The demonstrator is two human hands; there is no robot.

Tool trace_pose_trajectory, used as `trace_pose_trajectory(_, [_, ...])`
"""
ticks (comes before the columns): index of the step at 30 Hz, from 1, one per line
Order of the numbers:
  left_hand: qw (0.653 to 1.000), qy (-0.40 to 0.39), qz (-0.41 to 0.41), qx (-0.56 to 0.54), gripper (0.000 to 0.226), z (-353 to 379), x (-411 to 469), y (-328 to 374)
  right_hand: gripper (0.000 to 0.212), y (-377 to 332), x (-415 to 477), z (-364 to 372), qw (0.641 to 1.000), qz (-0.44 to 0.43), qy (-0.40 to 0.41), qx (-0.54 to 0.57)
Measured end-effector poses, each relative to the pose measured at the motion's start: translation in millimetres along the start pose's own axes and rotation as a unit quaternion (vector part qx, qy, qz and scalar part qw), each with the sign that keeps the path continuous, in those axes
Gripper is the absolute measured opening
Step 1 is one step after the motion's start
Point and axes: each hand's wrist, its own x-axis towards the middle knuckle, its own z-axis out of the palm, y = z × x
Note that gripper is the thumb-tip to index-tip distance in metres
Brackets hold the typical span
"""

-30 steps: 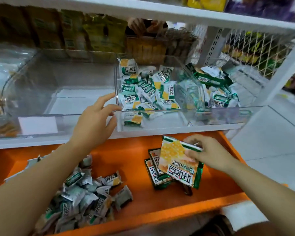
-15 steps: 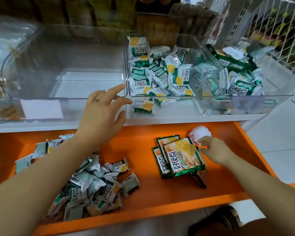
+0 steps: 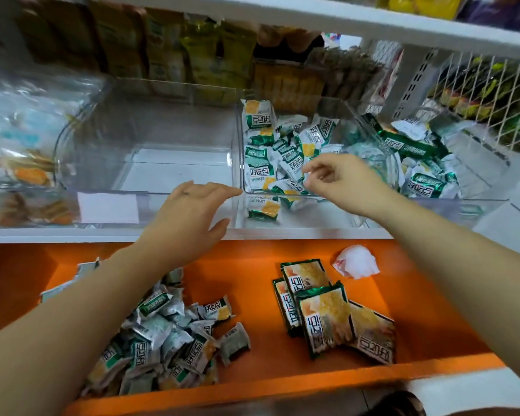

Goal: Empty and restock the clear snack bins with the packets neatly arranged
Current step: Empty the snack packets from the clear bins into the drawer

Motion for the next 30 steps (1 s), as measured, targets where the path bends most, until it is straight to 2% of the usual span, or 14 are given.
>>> trace_pose_trajectory(5, [0.999,0.014,-0.004,-0.032,0.047,-1.4,5.5,-0.8,0.066,-2.4,62.6,24.2,0.983,0.025,-0.174,-0.053])
trace_pose_trajectory(7, [0.997,0.013,-0.015,-0.071,0.043,-6.1,10.5,-6.1,0.079,-0.5,83.1,31.8,0.975,0.028,-0.207,-0.073])
trace_pose_trajectory(11, [0.990,-0.002,-0.037,-0.136,0.039,-12.1,23.3,-18.6,0.093,0.8,119.4,40.6,0.970,0.026,-0.217,-0.106])
trace_pose_trajectory(16, [0.988,0.004,-0.038,-0.148,0.036,-6.9,31.6,-23.1,0.087,-8.1,142.7,48.3,0.941,0.040,-0.316,-0.114])
trace_pose_trajectory(20, [0.988,0.001,-0.041,-0.149,0.035,-4.6,31.1,-24.0,0.126,-7.3,145.4,48.8,0.901,0.048,-0.380,-0.203])
trace_pose_trajectory(21, [0.988,0.003,-0.042,-0.146,0.035,-4.3,30.5,-23.6,0.130,-7.2,142.5,47.5,0.896,0.059,-0.385,-0.214])
trace_pose_trajectory(24, [0.990,0.006,-0.045,-0.134,0.034,-4.1,29.2,-21.7,0.120,-2.4,129.5,45.6,0.886,0.103,-0.396,-0.218])
trace_pose_trajectory(30, [0.992,0.004,-0.052,-0.112,0.034,-3.7,29.0,-18.2,0.113,0.8,119.8,47.6,0.900,0.085,-0.373,-0.210])
